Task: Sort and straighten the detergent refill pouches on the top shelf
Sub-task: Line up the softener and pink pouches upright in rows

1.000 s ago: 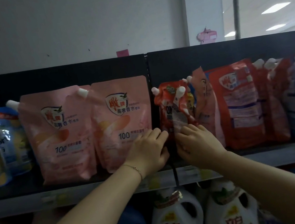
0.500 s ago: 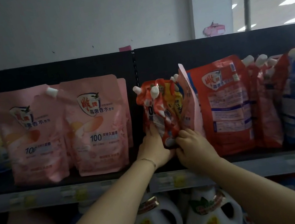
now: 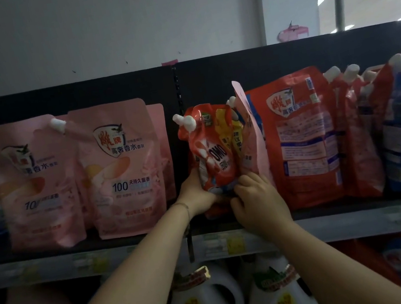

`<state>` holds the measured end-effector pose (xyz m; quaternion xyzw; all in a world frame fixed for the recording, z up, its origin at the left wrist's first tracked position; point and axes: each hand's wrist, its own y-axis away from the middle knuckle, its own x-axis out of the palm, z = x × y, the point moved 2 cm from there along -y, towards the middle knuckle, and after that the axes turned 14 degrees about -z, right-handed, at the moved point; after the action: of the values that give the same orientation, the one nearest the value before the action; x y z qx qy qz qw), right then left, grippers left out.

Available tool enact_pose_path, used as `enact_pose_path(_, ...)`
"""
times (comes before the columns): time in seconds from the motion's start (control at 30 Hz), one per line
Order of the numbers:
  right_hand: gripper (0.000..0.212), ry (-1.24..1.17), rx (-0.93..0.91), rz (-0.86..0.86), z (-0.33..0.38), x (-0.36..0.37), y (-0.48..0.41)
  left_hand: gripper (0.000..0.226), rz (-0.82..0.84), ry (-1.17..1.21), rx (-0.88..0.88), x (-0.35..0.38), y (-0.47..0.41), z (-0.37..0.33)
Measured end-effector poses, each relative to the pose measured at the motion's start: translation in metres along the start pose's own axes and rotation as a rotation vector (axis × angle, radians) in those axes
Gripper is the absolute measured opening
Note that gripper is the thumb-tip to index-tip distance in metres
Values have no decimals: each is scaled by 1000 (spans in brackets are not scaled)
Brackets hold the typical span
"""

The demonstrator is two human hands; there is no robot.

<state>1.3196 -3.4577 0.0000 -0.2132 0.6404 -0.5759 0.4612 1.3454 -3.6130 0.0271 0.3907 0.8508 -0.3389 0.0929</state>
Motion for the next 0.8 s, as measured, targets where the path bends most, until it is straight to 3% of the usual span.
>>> enact_pose_path(0.2, 19, 6, 30, -36, -1, 2, -1, 62, 172, 213, -141, -15, -1, 13)
enact_pose_path(0.33, 22, 67, 31, -51, -3, 5, -2, 82, 236, 278, -135, -17, -3, 13)
enact_pose_path(0.43, 41, 57, 22, -15, -2, 5, -1, 91, 122, 393, -103, -19, -5, 7)
enact_pose_path(0.57, 75, -88, 4, 102, 1, 3, 1, 70, 9, 388, -79, -19, -9, 2)
enact_pose_path(0.8, 82, -63, -121, 208, 5, 7, 0, 49, -96, 423, -23, -12, -16, -7)
